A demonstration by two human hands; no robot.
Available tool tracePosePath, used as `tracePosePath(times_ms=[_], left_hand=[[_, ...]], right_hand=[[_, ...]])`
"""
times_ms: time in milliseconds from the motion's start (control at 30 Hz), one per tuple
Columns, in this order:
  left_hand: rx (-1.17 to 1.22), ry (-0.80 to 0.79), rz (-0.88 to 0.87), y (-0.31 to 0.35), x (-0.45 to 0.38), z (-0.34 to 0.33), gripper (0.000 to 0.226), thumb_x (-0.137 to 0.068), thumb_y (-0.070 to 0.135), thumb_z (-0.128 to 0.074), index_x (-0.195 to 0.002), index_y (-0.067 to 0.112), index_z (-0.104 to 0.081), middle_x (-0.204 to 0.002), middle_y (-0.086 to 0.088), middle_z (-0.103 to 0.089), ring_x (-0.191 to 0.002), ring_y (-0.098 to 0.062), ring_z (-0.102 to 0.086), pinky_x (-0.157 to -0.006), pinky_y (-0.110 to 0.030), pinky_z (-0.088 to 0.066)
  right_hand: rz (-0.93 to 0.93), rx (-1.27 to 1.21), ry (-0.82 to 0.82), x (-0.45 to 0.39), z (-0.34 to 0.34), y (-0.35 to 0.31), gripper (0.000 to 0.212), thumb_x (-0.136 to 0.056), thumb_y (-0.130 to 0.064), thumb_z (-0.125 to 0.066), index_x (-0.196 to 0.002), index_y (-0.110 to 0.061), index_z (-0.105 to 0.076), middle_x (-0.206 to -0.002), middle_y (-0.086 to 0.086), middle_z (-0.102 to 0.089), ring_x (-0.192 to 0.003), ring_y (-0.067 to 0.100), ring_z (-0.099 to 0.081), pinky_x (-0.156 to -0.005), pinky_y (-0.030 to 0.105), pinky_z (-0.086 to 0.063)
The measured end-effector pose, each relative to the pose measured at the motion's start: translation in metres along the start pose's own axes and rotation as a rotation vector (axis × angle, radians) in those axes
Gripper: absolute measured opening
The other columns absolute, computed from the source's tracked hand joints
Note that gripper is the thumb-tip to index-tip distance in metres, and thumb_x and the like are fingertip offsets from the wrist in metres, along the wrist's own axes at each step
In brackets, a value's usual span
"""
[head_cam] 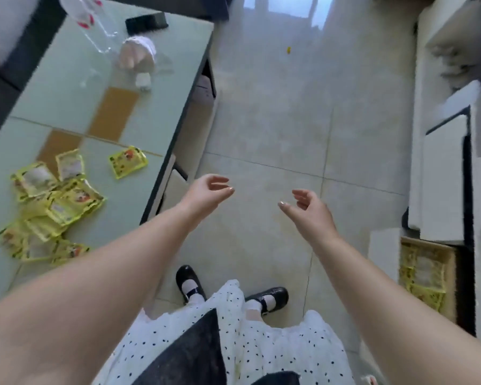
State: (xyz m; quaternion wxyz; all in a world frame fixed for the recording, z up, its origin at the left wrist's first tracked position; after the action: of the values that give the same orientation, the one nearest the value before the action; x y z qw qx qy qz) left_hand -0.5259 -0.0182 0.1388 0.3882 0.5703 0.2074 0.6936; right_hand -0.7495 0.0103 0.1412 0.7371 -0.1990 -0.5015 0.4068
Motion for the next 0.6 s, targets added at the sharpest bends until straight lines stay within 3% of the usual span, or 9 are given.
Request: tracePosePath(times_ms=[133, 300, 500, 600], left_hand=[[0.121, 0.167, 0.039, -0.038, 0.003, 0.108, 0.031, -0.087, 0.018, -0.066, -0.117, 0.011, -0.059, -0.117, -0.010, -0.066, -0.099, -0.018, -0.061, -0.068, -0.023, -0.045], [0.292, 0.343, 0.125, -0.100, 0.013, 0.223, 0.016, -0.086, 0.022, -0.066, -0.099, 0.025, -0.058, -0.111, -0.005, -0.066, -0.106, -0.023, -0.063, -0.076, -0.029, -0.046], [0.485, 0.514, 0.230, -0.164, 0.017, 0.323, 0.020, -0.087, 0.018, -0.065, -0.106, 0.019, -0.059, -0.101, -0.002, -0.061, -0.094, -0.017, -0.058, -0.062, -0.021, -0.042], [0.550, 0.617, 0.307, -0.195, 0.014, 0.351, 0.017, -0.086, 0.019, -0.066, -0.101, 0.023, -0.058, -0.100, 0.001, -0.062, -0.097, -0.017, -0.060, -0.067, -0.025, -0.045]], right_hand=[[0.081, 0.129, -0.137, -0.015, -0.089, -0.062, 0.057, -0.079, -0.030, -0.074, -0.129, -0.015, -0.050, -0.132, 0.006, -0.055, -0.125, 0.019, -0.050, -0.106, 0.041, -0.041], [0.149, 0.315, -0.290, -0.024, -0.204, -0.125, 0.061, -0.080, -0.030, -0.074, -0.133, -0.013, -0.047, -0.134, 0.009, -0.053, -0.125, 0.021, -0.050, -0.104, 0.037, -0.042], [0.242, 0.565, -0.413, -0.045, -0.320, -0.180, 0.062, -0.080, -0.030, -0.073, -0.135, -0.013, -0.047, -0.137, 0.009, -0.052, -0.128, 0.021, -0.048, -0.105, 0.034, -0.040], [0.262, 0.693, -0.447, -0.063, -0.362, -0.196, 0.065, -0.079, -0.033, -0.074, -0.135, -0.015, -0.046, -0.138, 0.008, -0.052, -0.127, 0.022, -0.049, -0.103, 0.037, -0.042]])
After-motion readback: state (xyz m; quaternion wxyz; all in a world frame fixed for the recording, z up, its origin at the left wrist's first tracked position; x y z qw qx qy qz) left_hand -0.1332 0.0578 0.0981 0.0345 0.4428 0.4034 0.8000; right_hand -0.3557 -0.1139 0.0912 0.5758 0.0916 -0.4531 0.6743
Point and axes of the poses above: each hand's wrist, its own x-axis away from the middle knuckle, its own z-axis out of the back of the hand, y = z × x, the point moved 5 cm from there along -x, towards the middle knuckle
